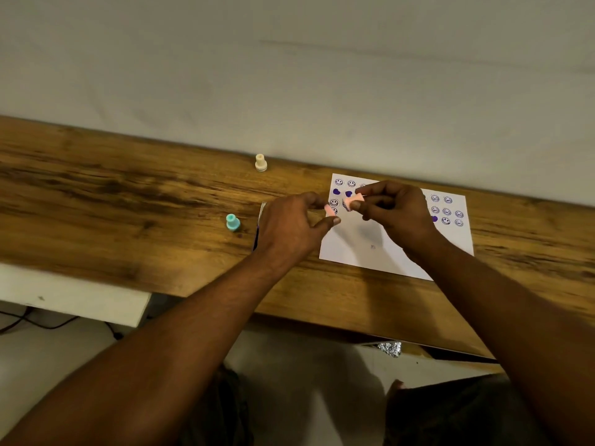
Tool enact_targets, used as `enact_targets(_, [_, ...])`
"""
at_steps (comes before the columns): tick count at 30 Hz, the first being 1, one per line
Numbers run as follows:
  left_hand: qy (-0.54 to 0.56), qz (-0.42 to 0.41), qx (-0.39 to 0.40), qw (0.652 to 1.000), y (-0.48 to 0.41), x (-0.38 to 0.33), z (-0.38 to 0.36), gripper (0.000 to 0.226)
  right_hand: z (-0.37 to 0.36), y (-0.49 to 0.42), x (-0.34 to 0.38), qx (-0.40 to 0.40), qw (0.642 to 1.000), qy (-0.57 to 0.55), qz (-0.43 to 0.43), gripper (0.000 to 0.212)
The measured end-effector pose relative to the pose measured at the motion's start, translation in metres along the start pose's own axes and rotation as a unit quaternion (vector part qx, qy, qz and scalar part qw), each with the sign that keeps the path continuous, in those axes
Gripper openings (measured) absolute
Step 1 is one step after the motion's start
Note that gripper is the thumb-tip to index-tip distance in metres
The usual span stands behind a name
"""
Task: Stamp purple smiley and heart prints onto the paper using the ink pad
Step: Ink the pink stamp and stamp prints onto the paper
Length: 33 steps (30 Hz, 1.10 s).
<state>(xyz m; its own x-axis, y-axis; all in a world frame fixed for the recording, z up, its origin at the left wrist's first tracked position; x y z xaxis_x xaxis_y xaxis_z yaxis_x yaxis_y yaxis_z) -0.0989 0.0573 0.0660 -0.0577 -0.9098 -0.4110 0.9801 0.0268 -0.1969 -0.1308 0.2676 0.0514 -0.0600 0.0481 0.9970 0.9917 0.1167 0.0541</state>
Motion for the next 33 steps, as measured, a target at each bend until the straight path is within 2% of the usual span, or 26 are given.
enact_targets(7, [0.031, 0.01, -0.008, 0.999, -0.001, 0.001, 0.007, 0.044, -0.023, 0.002, 0.005, 0.031, 0.999, 0.005, 0.013, 0.022])
enact_targets(24, [0.008, -0.015, 0.015, 1.0, -0.001, -0.001, 0.012, 0.043, -0.033, 0.005, 0.005, 0.053, 0.998, 0.013, 0.023, 0.02])
enact_targets(33, [-0.022, -0.018, -0.038, 0.999, 0.002, 0.002, 0.022, 0.032, -0.042, 0.001, -0.008, -0.004, 0.997, -0.069, -0.021, 0.019])
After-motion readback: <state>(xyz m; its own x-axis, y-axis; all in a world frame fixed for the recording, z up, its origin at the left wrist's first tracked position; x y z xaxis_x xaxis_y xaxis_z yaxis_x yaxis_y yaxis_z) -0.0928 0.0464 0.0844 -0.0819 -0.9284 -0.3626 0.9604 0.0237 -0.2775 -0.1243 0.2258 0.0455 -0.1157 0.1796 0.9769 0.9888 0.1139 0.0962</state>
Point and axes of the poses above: each hand's wrist, its own y-axis away from the middle knuckle, its own z-axis out of the back of the hand, x = y × z, the point moved 8 cm from there along -y, towards the middle knuckle, and after that the axes turned 15 degrees about -y, right-handed, at the moved point
